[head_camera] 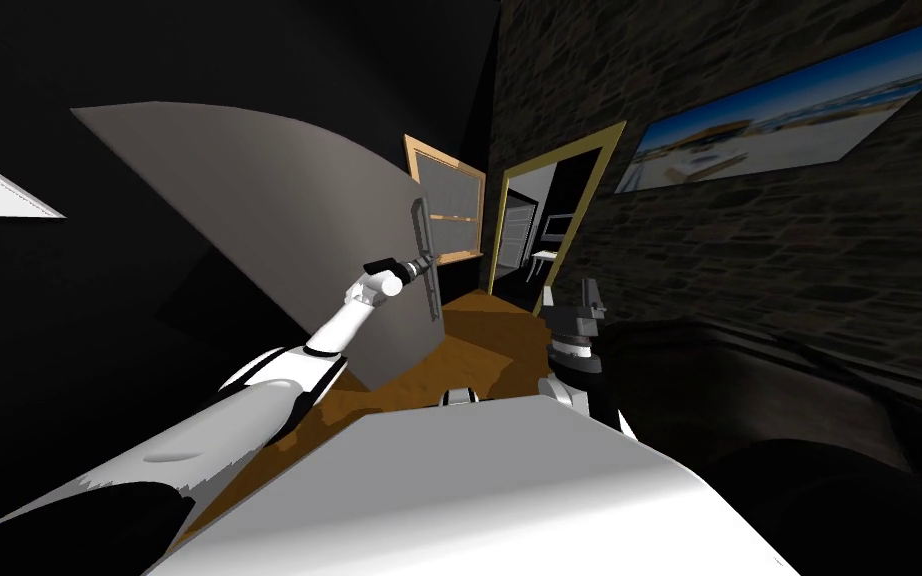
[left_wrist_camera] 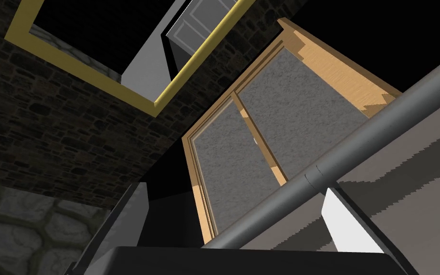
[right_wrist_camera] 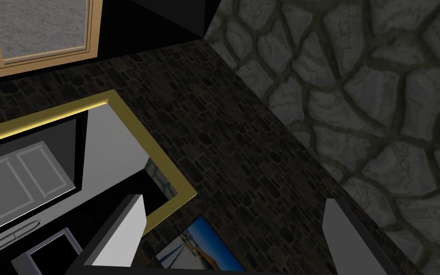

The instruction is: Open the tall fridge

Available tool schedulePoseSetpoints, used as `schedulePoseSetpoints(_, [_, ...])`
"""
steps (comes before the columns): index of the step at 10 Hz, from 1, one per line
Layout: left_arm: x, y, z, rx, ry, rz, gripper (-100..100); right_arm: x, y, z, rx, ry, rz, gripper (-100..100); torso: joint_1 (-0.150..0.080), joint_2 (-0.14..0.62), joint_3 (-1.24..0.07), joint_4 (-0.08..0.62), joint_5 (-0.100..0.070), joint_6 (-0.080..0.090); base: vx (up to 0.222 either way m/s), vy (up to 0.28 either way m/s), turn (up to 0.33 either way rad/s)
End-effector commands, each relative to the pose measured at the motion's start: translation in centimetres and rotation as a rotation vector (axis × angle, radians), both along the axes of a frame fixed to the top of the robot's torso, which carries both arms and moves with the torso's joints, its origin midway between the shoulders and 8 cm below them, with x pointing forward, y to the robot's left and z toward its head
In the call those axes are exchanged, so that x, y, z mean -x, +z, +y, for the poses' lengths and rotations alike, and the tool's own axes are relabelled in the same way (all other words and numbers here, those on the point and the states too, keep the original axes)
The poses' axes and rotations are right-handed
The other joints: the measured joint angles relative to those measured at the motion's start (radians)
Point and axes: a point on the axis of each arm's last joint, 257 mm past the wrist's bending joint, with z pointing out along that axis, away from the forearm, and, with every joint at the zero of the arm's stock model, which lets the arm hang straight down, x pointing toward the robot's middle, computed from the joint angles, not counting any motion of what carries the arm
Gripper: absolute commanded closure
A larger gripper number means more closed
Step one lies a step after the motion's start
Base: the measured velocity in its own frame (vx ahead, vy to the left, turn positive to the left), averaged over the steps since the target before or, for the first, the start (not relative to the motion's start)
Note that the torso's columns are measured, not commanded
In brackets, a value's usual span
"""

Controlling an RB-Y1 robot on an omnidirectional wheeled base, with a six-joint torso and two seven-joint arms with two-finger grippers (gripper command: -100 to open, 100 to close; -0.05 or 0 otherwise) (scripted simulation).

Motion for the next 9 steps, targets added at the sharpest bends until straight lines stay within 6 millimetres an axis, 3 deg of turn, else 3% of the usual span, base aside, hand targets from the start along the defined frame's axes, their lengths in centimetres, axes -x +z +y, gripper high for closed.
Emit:
schedulePoseSetpoints(1, [-0.3, 0.1, 0.8, -0.017, 0.015, 0.003, -100, 0.0, 0.0, 0.0, 0.0, 0.0, 0.0, 0, 0.0, 0.002, 0.001, 0.0, 0.0, 0.0, 0.205, 0.053, -0.017])
schedulePoseSetpoints(9, [-1.5, 0.7, 3.8, -0.073, 0.073, 0.013, -100, 0.0, 0.0, 0.0, 0.0, 0.0, 0.0, 0, -0.001, 0.009, 0.006, 0.003, 0.0, 0.0, 0.218, 0.037, -0.021])
